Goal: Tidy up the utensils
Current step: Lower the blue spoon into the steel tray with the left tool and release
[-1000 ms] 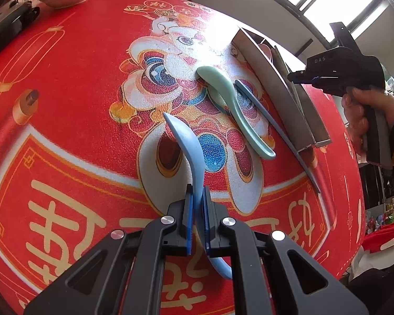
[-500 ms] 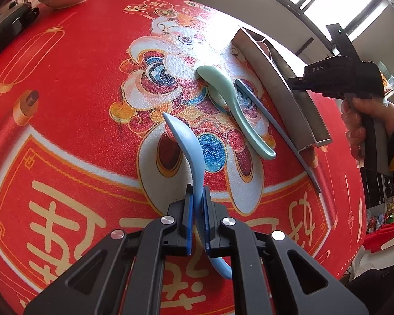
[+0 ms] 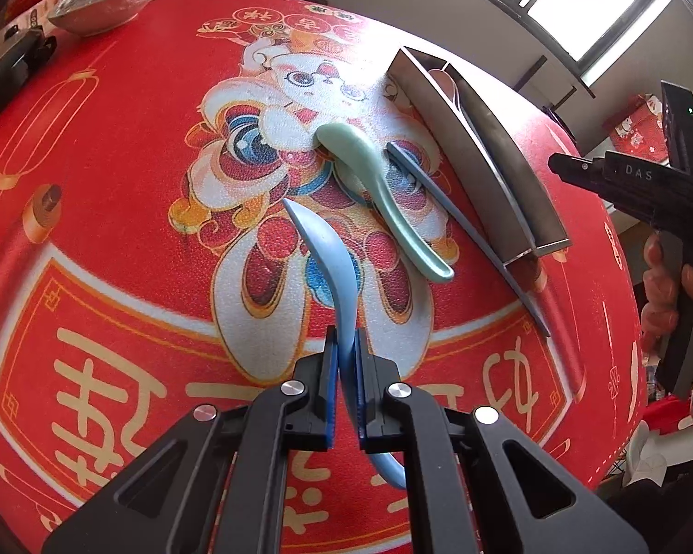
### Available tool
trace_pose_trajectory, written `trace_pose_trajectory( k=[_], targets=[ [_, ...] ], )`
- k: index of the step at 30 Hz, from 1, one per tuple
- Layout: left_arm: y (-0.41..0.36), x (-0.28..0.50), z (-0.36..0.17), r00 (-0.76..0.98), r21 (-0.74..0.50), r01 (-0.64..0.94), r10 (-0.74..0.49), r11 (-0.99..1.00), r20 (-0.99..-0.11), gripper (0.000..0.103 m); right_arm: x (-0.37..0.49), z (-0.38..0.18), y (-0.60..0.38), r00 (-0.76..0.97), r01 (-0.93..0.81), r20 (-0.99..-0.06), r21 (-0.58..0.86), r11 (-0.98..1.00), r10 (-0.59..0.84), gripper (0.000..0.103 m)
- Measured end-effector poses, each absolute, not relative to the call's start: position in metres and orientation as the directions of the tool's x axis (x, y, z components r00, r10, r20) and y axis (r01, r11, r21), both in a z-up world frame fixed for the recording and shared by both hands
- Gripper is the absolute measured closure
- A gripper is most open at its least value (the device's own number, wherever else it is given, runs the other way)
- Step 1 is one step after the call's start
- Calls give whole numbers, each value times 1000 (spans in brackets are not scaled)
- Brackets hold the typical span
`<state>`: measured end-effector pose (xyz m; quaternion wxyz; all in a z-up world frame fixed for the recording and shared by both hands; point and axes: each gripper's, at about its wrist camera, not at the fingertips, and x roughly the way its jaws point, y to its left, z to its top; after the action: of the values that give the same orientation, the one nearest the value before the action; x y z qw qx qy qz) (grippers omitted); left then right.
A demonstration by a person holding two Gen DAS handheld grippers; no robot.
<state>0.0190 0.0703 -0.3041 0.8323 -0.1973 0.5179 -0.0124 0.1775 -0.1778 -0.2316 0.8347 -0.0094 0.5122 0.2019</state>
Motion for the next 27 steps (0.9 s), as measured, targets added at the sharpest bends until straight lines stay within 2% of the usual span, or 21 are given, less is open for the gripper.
trace_pose_trajectory(
  k=[1, 3, 7, 11, 13, 14, 27],
  targets=[
    [68, 20, -301, 465, -338, -179, -224, 924, -857, 97, 173, -231, -182, 401, -352, -853, 192, 916, 333, 55],
    [63, 23, -294, 467, -328, -166, -219, 930, -857, 97, 168, -230, -188, 406, -361, -846, 200, 911, 347, 53],
    [53, 36, -281, 469, -302, -141, -205, 943, -859, 97, 165, -230, -202, 394, -355, -837, 244, 903, 381, 41],
    [41, 56, -266, 470, -266, -104, -188, 958, -862, 97, 166, -233, -217, 369, -348, -830, 294, 890, 418, 33],
    [35, 69, -260, 468, -251, -82, -185, 964, -864, 97, 167, -235, -226, 371, -335, -832, 295, 895, 413, 20],
    [33, 77, -257, 468, -243, -73, -182, 967, -865, 97, 167, -236, -232, 377, -327, -829, 297, 897, 413, 16],
    [-8, 213, -241, 443, -151, 49, -157, 987, -883, 97, 180, -255, -301, 395, -194, -844, 309, 931, 362, 16]
  ],
)
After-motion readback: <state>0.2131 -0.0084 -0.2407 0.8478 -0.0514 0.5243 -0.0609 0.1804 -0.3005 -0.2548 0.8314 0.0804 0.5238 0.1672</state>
